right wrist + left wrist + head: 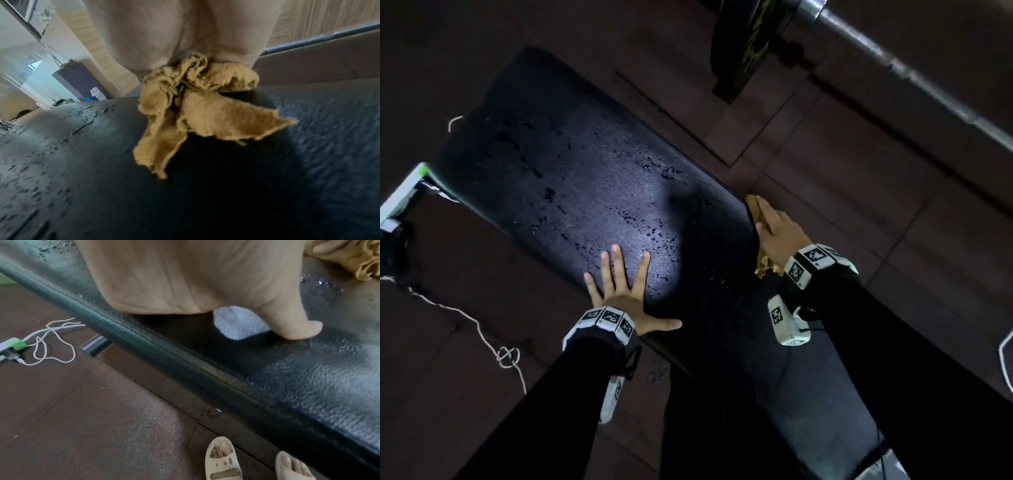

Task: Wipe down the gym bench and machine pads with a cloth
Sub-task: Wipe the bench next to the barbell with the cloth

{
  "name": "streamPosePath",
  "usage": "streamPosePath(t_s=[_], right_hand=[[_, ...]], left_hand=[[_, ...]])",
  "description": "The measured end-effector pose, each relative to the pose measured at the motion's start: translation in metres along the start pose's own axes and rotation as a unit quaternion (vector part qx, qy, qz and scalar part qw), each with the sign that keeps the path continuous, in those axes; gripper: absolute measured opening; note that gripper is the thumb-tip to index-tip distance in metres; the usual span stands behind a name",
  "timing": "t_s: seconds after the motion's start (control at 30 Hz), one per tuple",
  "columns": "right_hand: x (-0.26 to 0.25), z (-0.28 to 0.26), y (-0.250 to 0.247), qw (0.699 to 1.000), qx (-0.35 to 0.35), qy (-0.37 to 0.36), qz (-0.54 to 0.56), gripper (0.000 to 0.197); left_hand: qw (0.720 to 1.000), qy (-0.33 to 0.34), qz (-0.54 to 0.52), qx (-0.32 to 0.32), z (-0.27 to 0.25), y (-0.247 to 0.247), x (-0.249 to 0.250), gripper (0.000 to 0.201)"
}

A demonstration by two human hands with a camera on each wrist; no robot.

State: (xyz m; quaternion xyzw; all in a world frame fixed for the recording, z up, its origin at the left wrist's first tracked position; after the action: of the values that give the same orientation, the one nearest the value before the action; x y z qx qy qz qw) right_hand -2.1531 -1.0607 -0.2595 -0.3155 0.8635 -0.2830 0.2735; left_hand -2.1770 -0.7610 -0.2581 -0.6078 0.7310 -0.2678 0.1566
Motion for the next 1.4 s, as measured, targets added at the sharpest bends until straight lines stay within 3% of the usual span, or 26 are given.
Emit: streamPosePath(t_s=[0.13,0.27,0.37,0.47,0.6,0.77,0.93,1.0,1.13,1.2,1.27,1.33,1.4], right_hand=[[0.029,-0.018,-0.006,0.999,0.001,-0.033,0.021,0.054],[0.073,-0.041,-0.009,1.000,0.020,-0.014,0.016,0.056],[0.073,-0.041,-0.008,1.000,0.020,-0.013,0.012,0.057],[0.039,-0.025,-0.007,0.999,0.024,-0.024,-0.009,0.055],[-0.040,0.007,0.001,0.992,0.030,-0.093,-0.075,0.056],[-0.106,-0.006,0.039,0.946,0.077,-0.216,-0.228,0.059],[-0.062,-0.072,0.070,0.920,0.087,-0.295,-0.242,0.066],[-0.029,-0.090,0.068,0.911,0.088,-0.306,-0.264,0.079],[0.020,-0.082,0.037,0.939,0.045,-0.201,-0.275,0.120],[0.026,-0.061,0.021,0.961,0.039,-0.140,-0.234,0.108],[0.014,-0.041,0.011,0.976,0.047,-0.113,-0.180,0.077],[-0.012,-0.022,0.005,0.980,0.063,-0.117,-0.150,0.061],[-0.042,-0.007,0.007,0.974,0.075,-0.136,-0.163,0.057]], left_hand=[[1.000,0.011,-0.002,-0.014,-0.003,-0.002,0.001,0.143],[0.999,0.023,-0.009,-0.025,-0.004,-0.004,0.002,0.140],[0.999,0.026,-0.009,-0.034,-0.004,-0.003,0.002,0.141],[0.999,0.033,-0.012,-0.031,-0.003,-0.003,0.003,0.142],[0.999,0.034,-0.012,-0.023,-0.003,-0.002,0.002,0.142],[0.999,0.032,-0.011,-0.017,-0.003,-0.002,0.001,0.142],[0.999,0.032,-0.013,-0.010,-0.005,-0.004,0.003,0.142],[0.999,0.040,-0.015,-0.011,-0.005,-0.004,0.003,0.142],[0.998,0.049,-0.018,-0.016,-0.005,-0.003,0.003,0.142],[0.999,0.049,-0.018,-0.014,-0.005,-0.003,0.003,0.141],[0.999,0.048,-0.015,-0.010,-0.005,-0.003,0.003,0.141],[0.999,0.044,-0.012,-0.010,-0.005,-0.003,0.003,0.142],[0.999,0.041,-0.008,-0.010,-0.004,-0.003,0.003,0.142]])
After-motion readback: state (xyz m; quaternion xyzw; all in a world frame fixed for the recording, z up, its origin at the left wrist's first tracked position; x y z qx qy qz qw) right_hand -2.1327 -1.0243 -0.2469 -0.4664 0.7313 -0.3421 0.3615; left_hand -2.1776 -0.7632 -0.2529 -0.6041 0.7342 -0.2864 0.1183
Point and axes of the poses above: each hand's wrist, its own z-axis towards the middle knuckle, its own y-axis out of the palm, x = y × z, the point moved 5 cm from there along z, towards the middle knuckle, and after that the axes turned 11 degrees about y, right-handed, at the moved point
